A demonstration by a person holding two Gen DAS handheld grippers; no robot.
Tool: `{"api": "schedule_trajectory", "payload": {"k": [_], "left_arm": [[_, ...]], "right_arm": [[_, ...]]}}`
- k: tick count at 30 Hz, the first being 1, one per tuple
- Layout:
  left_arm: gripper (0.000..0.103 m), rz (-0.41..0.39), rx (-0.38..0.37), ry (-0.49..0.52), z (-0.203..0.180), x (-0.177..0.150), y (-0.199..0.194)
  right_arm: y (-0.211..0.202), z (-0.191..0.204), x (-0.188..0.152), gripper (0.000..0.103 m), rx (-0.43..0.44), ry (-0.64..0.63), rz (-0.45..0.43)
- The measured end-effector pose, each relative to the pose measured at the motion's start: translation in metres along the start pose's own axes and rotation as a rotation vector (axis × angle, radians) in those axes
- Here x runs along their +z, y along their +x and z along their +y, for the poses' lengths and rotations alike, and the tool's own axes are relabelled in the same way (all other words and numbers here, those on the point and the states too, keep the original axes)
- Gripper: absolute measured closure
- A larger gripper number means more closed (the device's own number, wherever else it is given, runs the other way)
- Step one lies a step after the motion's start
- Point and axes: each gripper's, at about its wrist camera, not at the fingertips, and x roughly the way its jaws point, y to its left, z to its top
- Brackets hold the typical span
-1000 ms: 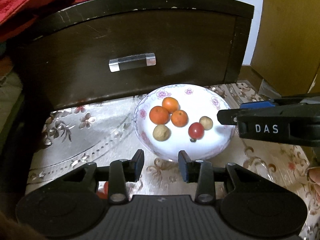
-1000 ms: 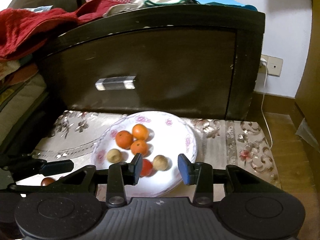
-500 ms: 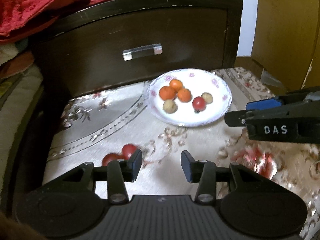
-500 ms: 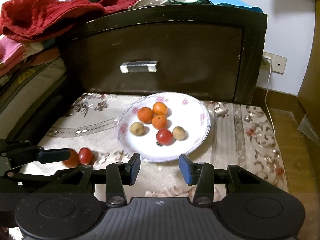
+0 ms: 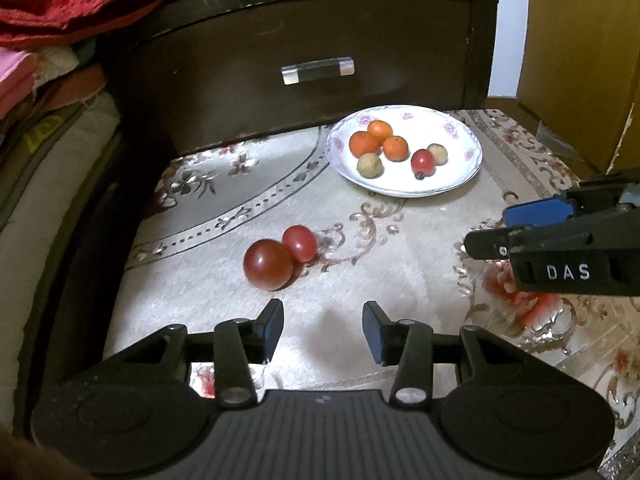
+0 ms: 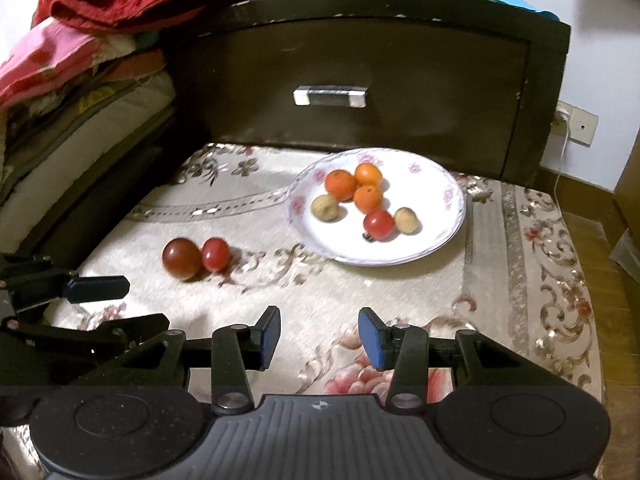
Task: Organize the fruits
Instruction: 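Move both open grippers back toward the two red tomatoes on the cloth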
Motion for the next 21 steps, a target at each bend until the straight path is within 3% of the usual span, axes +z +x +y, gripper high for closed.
{"api": "schedule_trajectory", "payload": {"k": [10, 21], "left_arm": [[0.053, 0.045, 0.003, -0.022, 0.017, -0.019, 0.009], [0.053, 0.074, 0.004, -0.118, 0.046, -0.025, 0.028]], "right_arm": [[0.009, 0.010, -0.009, 0.064, 0.006, -0.023, 0.036], [0.027, 0.026, -0.016, 0.063, 0.061, -0.057, 0.086]]}}
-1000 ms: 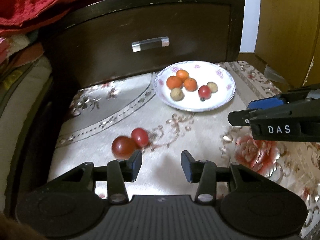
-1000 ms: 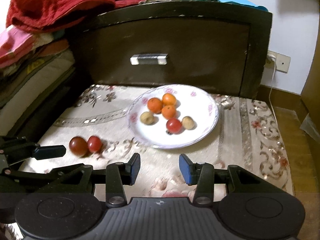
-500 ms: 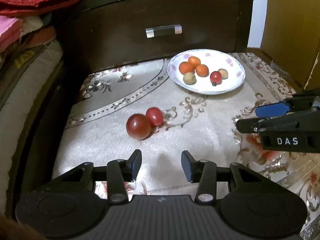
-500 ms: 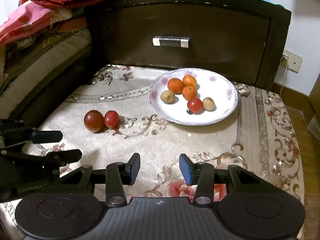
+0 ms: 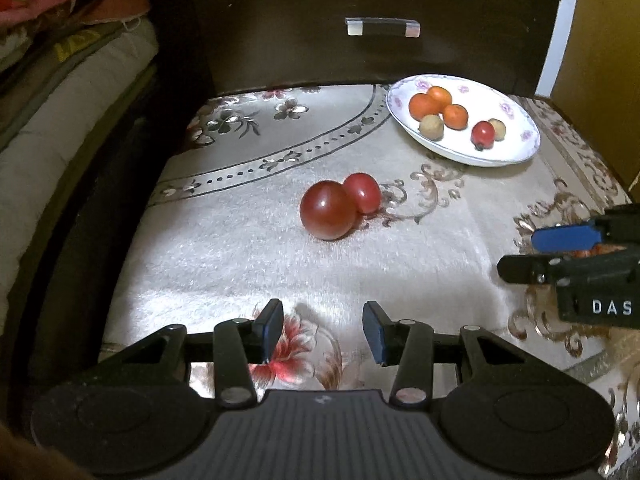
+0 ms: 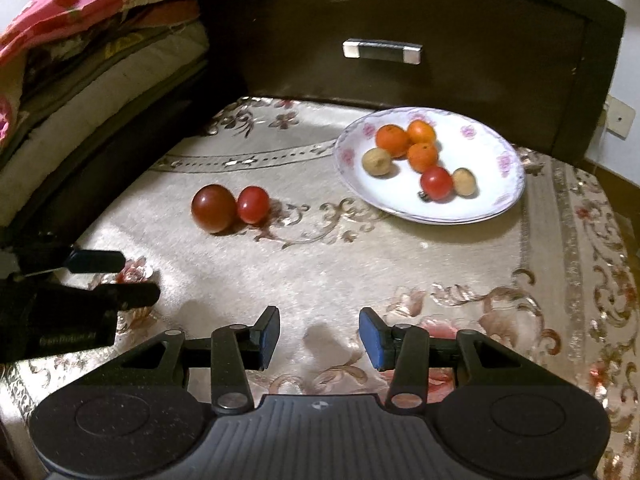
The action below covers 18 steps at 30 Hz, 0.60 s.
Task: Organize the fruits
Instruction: 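Move both open grippers back toward the two red tomatoes on the cloth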
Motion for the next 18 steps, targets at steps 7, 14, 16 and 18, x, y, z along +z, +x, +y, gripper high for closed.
{"api": "schedule_trajectory", "payload": {"k": [7, 14, 16, 18], "left_arm": [[0.053, -0.004, -0.018, 0.016, -0.005, 0.013, 0.014], [0.053, -0.041, -0.040, 0.022, -0.010, 0.036, 0.028], [0.053, -0.044, -0.048, 0.018, -0.010, 0.041, 0.033], [0.046, -0.052, -0.041, 0.017, -0.012, 0.045, 0.037]], "right_arm": [[0.012, -0.004, 0.010, 0.062, 0.018, -0.001, 0.002], [0.023, -0.011, 0.008, 0.062, 0.025, 0.031, 0.034], [0.025, -0.012, 0.007, 0.062, 0.028, 0.035, 0.042], [0.025, -0.014, 0.006, 0.062, 0.035, 0.042, 0.047]]}}
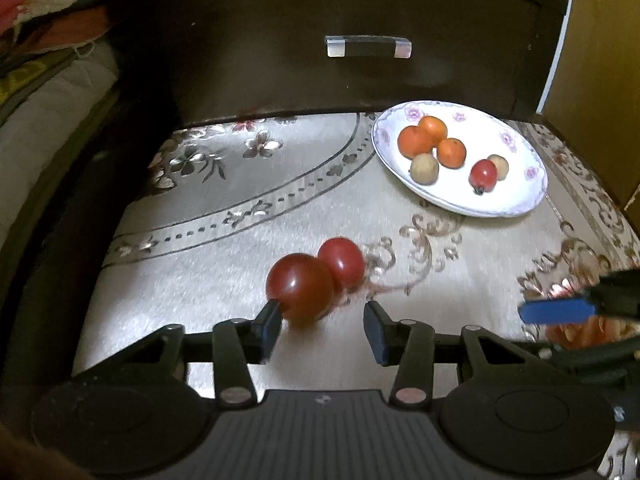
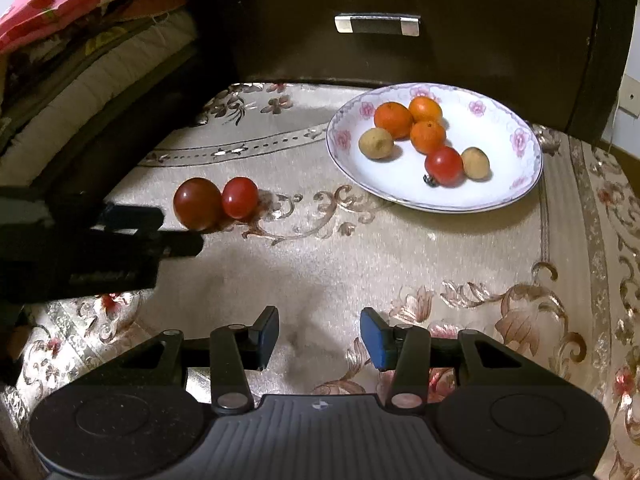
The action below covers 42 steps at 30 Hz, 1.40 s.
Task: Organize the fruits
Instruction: 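Move both open grippers back toward the two red tomatoes on the cloth, then close the left gripper on the large dark tomato while the right grasps the smaller tomato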
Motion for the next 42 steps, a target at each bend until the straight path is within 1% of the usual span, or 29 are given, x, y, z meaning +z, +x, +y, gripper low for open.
{"api": "schedule_trajectory", "payload": {"k": [2, 5, 12, 20, 24, 27, 32, 37, 39, 42], "left_arm": [[0.039, -0.014, 0.009, 0.010, -0.001, 0.003, 0.004], [0.037, -0.021, 0.021, 0.007, -0.001, 0.008, 0.009], [0.035, -0.032, 0.035, -0.020, 0.009, 0.014, 0.021], [0.036, -0.014, -0.005, -0.104, 0.023, 0.013, 0.020], [0.036, 0.001, -0.028, -0.124, 0.027, 0.008, 0.018], [0.036, 0.016, -0.031, -0.135, 0.033, 0.003, 0.015], [0.036, -0.003, -0.023, -0.196, 0.052, -0.004, 0.000], [0.036, -0.019, -0.022, -0.244, 0.071, -0.009, -0.009], [0.036, -0.017, -0.030, -0.255, 0.075, -0.010, -0.009], [0.036, -0.013, -0.048, -0.261, 0.077, -0.010, -0.007]], "right_arm": [[-0.001, -0.002, 0.000, 0.060, 0.008, 0.007, 0.004], [-0.002, -0.004, -0.001, 0.057, 0.014, 0.016, 0.002], [-0.004, -0.010, -0.003, 0.057, 0.019, 0.041, 0.002], [-0.003, -0.013, -0.004, 0.056, 0.027, 0.052, 0.002], [-0.002, -0.011, -0.002, 0.056, 0.032, 0.053, -0.002], [-0.003, -0.007, 0.005, 0.056, 0.035, 0.032, -0.026], [0.004, 0.008, 0.019, 0.056, 0.035, -0.057, -0.070], [0.026, 0.031, 0.039, 0.057, 0.029, -0.173, -0.096], [0.036, 0.039, 0.046, 0.057, 0.017, -0.227, -0.103], [0.047, 0.050, 0.055, 0.057, 0.030, -0.314, -0.104]]}}
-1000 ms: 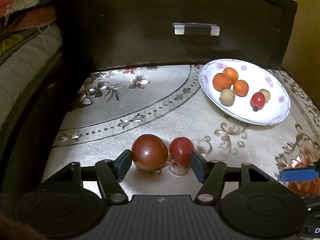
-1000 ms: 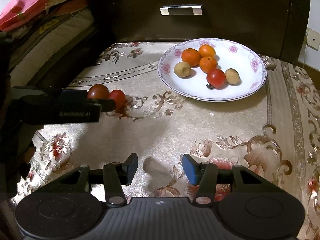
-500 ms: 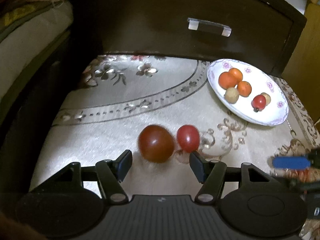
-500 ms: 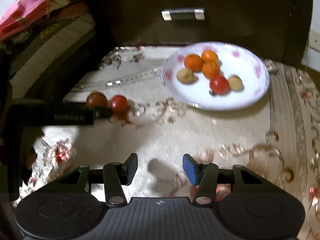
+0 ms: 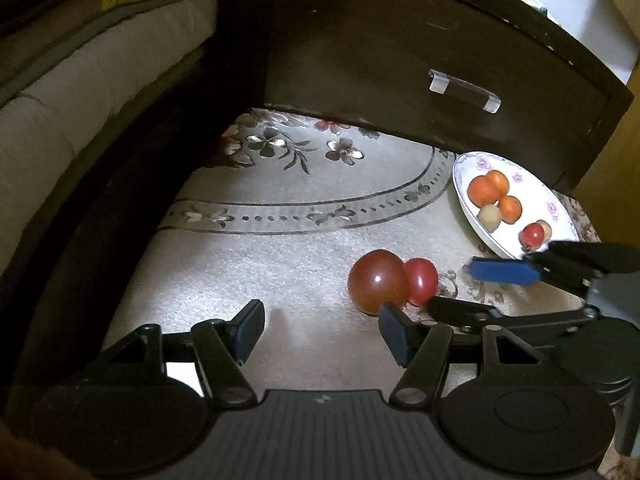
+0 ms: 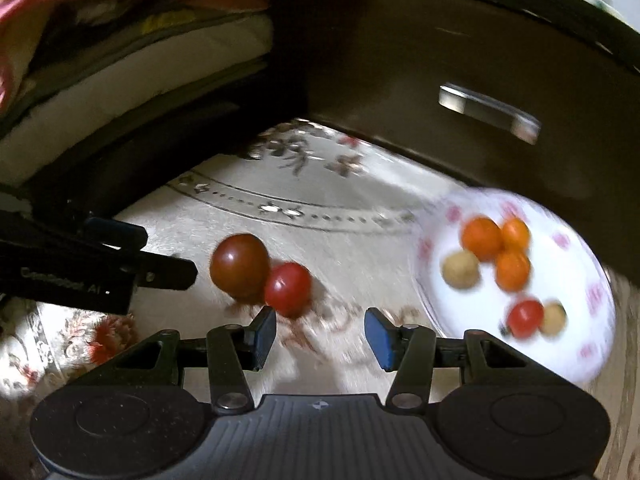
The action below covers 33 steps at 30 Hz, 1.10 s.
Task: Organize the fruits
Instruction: 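Close the left gripper on the large dark tomato while the right grasps the smaller tomato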
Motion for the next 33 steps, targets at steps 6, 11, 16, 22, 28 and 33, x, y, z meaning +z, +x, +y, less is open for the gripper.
{"api": "schedule_trajectory", "payload": {"k": [6, 11, 16, 22, 28, 33], "left_arm": [[0.036, -0.002, -0.020, -0.013, 0.002, 0.002, 0.001], [0.036, 0.017, -0.017, -0.022, 0.005, 0.000, 0.006], [0.036, 0.034, -0.032, -0.058, 0.010, 0.000, 0.012], [0.036, 0.046, -0.022, -0.039, 0.007, -0.002, 0.015], [0.036, 0.047, -0.025, -0.033, 0.006, -0.003, 0.017], [0.036, 0.045, -0.028, -0.025, 0.003, -0.001, 0.020]], "right_arm": [[0.015, 0.008, 0.015, 0.057, 0.081, -0.135, 0.002], [0.021, 0.007, 0.020, 0.059, 0.144, -0.177, -0.004], [0.018, -0.001, 0.016, 0.073, 0.177, -0.155, 0.011], [0.017, -0.006, 0.014, 0.074, 0.175, -0.129, 0.016], [0.023, -0.005, 0.017, 0.073, 0.177, -0.158, 0.011], [0.025, -0.015, 0.015, 0.075, 0.197, -0.108, 0.040]]}}
